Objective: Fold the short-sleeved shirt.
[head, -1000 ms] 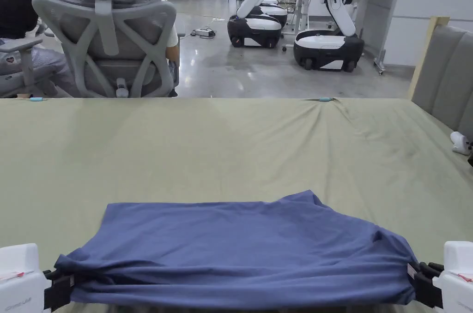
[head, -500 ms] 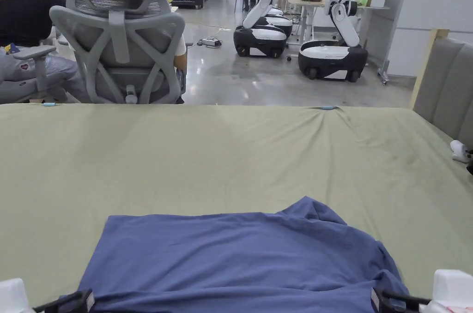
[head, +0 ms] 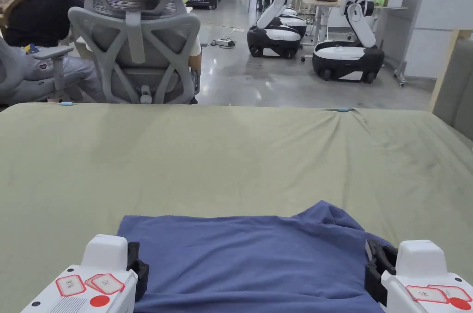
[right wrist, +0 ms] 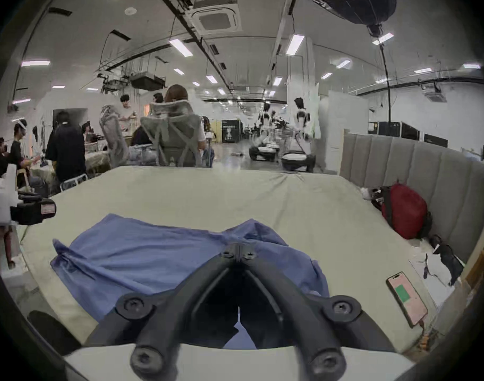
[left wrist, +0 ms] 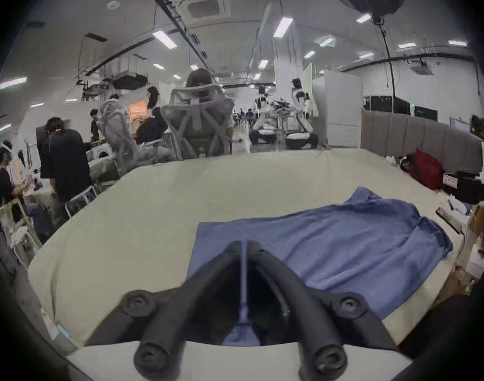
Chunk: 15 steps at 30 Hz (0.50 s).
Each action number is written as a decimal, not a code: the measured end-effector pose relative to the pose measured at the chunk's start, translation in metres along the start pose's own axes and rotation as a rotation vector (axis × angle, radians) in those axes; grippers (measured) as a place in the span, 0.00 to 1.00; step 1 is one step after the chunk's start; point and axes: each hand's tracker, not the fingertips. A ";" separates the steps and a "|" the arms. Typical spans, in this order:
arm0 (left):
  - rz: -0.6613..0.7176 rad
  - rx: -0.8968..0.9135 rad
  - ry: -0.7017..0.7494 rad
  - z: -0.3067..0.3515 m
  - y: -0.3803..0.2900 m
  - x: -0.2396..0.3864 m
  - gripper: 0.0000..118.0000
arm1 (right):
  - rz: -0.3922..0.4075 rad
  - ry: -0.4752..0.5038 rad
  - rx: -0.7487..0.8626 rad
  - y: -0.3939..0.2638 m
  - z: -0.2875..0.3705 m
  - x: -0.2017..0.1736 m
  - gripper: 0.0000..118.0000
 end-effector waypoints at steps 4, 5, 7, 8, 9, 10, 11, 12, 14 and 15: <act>0.031 -0.145 -0.031 -0.045 0.021 -0.030 0.00 | 0.011 -0.014 -0.018 0.003 -0.014 0.010 0.00; 0.048 -0.184 -0.047 -0.059 0.027 -0.037 0.00 | 0.007 -0.016 -0.022 0.005 -0.018 0.013 0.00; 0.068 -0.261 -0.058 -0.095 0.037 -0.053 0.00 | 0.009 -0.021 -0.029 0.006 -0.027 0.020 0.00; 0.079 -0.282 -0.051 -0.116 0.042 -0.060 0.00 | 0.012 -0.026 -0.035 0.008 -0.034 0.022 0.00; 0.073 -0.311 -0.043 -0.136 0.046 -0.064 0.00 | 0.014 -0.030 -0.041 0.009 -0.040 0.025 0.00; 0.084 -0.325 -0.046 -0.154 0.050 -0.069 0.00 | 0.017 -0.034 -0.046 0.010 -0.046 0.027 0.00; 0.097 -0.346 -0.051 -0.173 0.053 -0.075 0.00 | 0.018 -0.036 -0.053 0.010 -0.051 0.030 0.00; 0.097 -0.358 -0.050 -0.192 0.056 -0.079 0.00 | 0.018 -0.038 -0.061 0.012 -0.058 0.033 0.00; 0.052 -0.390 -0.008 -0.219 0.058 -0.073 0.58 | 0.019 -0.046 -0.073 0.014 -0.071 0.039 0.00; 0.023 -0.396 0.014 -0.234 0.057 -0.073 0.68 | 0.018 -0.049 -0.076 0.013 -0.075 0.043 0.00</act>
